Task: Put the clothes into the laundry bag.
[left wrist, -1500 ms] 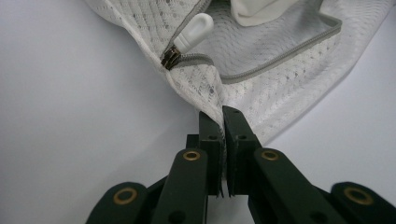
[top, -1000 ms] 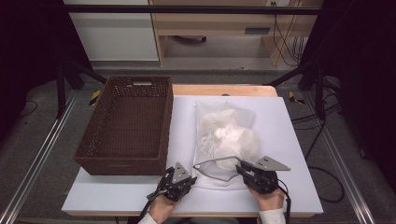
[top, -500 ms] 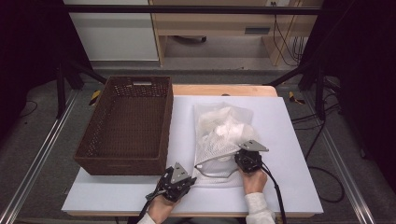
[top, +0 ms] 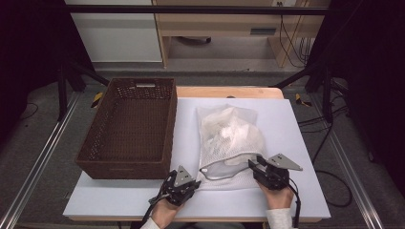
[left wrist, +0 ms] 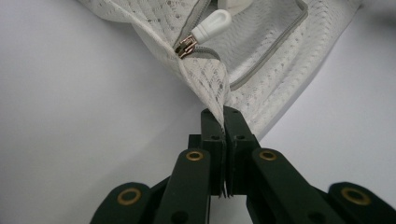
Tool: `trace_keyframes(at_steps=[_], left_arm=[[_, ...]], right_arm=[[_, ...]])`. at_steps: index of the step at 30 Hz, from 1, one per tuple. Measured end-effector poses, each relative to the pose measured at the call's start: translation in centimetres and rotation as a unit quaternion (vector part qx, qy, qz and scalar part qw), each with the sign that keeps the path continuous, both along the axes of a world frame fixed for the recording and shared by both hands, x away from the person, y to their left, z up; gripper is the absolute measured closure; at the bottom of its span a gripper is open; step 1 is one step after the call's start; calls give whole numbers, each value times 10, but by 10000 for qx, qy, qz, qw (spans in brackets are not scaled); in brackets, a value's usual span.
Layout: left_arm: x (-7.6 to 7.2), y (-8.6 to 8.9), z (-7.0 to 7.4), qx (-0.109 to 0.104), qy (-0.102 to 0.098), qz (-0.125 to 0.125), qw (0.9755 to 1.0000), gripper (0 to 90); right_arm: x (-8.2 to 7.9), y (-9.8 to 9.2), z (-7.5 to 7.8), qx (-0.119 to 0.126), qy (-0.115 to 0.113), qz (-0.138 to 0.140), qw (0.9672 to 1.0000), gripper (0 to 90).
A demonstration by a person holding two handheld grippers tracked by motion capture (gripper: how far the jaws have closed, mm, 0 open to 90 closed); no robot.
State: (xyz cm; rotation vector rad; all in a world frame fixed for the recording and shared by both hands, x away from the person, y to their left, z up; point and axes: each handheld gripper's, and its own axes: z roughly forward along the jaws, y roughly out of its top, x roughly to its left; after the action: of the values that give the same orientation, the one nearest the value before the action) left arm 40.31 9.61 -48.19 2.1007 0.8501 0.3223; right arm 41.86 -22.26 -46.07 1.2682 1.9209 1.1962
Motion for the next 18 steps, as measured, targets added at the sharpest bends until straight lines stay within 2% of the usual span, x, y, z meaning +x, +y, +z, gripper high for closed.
trace_keyframes(at_steps=[2, 7, 10, 12, 15, 18], left_arm=[[0, -1, -1, 12, 2, -6, 10000, 872], [2, 0, 0, 0, 12, -3, 10000, 869], [3, 1, 0, -70, 44, 27, 10000, 867], [3, 1, 0, -85, 36, 36, 10000, 865], [5, 1, 0, -124, 69, 47, 9999, 860], [5, 2, 0, -121, 88, 78, 9999, 853]], right_arm=[[-5, -7, 2, -73, -130, -155, 9998, 527], [2, -10, 7, -189, -266, -378, 9988, 455], [12, -6, 6, -203, -127, -353, 9991, 496], [17, -1, 4, -241, 14, -237, 9994, 524], [16, 3, 1, -304, 57, -132, 9994, 500], [7, 6, 0, -148, 63, -22, 9999, 445]])
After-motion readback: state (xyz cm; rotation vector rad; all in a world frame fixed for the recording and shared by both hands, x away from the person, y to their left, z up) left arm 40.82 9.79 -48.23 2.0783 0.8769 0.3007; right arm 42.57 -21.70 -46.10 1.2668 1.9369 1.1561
